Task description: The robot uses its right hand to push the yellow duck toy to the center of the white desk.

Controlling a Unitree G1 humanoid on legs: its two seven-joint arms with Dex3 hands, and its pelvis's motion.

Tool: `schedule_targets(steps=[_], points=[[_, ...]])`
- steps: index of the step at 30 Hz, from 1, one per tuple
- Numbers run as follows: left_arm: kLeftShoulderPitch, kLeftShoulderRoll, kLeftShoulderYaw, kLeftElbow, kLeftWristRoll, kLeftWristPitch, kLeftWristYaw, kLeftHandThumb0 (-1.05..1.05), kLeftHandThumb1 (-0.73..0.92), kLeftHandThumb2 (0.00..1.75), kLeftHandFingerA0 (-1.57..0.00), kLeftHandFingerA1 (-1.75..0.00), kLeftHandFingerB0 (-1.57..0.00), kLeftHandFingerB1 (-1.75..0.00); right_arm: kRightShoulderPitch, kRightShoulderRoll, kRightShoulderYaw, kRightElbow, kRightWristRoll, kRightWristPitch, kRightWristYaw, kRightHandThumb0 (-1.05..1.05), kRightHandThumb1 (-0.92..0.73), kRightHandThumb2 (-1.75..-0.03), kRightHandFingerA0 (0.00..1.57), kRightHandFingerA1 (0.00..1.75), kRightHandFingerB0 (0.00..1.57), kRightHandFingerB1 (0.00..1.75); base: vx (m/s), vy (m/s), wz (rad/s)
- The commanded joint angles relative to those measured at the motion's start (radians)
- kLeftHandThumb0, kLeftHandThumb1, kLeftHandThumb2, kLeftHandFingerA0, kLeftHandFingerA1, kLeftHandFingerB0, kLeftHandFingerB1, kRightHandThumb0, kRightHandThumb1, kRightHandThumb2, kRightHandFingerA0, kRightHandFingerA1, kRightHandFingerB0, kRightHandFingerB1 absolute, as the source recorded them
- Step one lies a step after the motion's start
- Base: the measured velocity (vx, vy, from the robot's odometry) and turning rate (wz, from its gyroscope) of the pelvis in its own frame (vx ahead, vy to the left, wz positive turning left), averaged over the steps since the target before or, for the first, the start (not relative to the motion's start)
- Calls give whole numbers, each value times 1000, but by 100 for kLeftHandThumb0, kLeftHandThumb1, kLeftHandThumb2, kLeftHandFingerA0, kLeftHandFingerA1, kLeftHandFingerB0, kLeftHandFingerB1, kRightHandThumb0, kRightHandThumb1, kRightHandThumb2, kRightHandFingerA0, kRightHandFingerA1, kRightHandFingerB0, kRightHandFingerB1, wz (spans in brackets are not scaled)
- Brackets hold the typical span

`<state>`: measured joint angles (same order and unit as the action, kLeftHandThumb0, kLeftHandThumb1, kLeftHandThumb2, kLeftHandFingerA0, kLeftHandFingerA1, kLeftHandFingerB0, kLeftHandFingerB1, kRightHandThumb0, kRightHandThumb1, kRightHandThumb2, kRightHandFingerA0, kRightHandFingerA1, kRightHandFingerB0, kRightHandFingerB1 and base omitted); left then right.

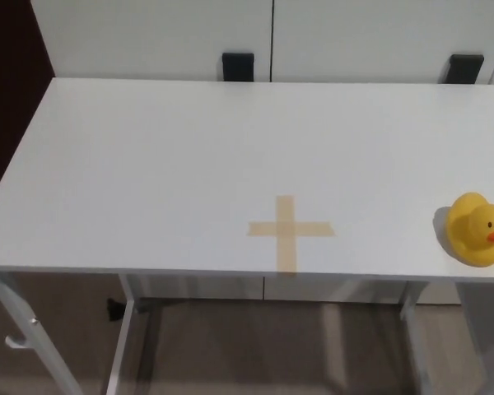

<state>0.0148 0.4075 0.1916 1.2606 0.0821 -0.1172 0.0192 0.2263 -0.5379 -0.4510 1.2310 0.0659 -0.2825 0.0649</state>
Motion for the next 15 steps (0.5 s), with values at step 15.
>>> schedule_targets(steps=[15], points=[[-20,26,6,25,-11,-43,9,-12,72,63,-86,-59,-76,-54,-439,-183,-97,-224,108,-11,44,-97,-83,-65,36,67,31,54,0,0,0]])
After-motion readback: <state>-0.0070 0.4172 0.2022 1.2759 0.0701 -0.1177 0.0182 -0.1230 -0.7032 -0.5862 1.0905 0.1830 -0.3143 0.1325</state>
